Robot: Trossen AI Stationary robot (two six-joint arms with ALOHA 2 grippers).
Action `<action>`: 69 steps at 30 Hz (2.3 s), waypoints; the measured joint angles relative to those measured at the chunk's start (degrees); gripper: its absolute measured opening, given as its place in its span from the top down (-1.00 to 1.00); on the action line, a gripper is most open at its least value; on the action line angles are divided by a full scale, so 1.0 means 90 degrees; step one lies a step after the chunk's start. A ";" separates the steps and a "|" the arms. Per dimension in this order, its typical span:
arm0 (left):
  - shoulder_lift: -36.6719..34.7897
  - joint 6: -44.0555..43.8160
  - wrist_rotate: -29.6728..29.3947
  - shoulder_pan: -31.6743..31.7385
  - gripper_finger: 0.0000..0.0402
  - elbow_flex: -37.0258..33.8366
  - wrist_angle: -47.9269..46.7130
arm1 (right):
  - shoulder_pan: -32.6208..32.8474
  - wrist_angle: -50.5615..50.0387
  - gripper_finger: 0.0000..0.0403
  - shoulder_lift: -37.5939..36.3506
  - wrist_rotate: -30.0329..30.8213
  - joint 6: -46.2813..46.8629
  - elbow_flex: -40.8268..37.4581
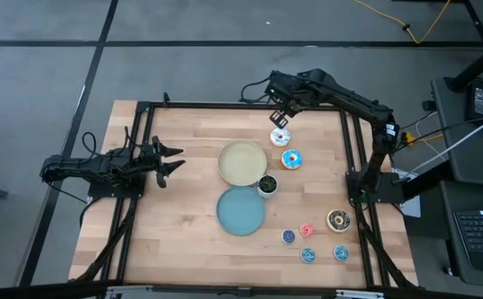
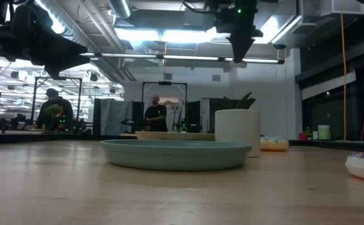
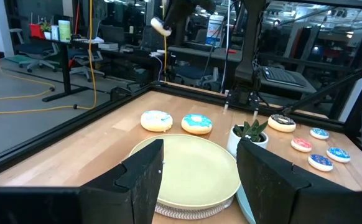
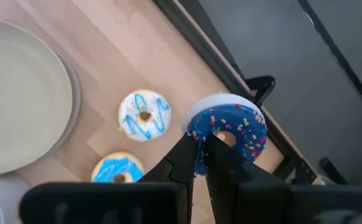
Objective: Pick & Place donuts
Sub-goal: Put the small dark blue donut on the blue plate
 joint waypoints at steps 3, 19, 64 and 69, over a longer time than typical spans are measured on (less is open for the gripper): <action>0.0001 0.0000 0.0000 -0.0001 0.02 0.0001 -0.0002 | 0.0080 -0.0314 0.83 -0.0005 -0.0054 0.0335 0.0223; 0.0001 0.0000 0.0000 0.0000 0.02 0.0001 -0.0002 | 0.0635 -0.0479 0.83 -0.0002 -0.1165 0.1128 0.1182; 0.0002 0.0000 0.0000 -0.0002 0.02 0.0002 -0.0002 | 0.3773 -0.0483 0.83 0.0056 -0.2062 0.0316 0.1665; 0.0002 0.0000 0.0000 -0.0002 0.02 0.0000 0.0000 | 0.4018 -0.0405 0.83 0.0211 -0.2058 0.0320 0.1660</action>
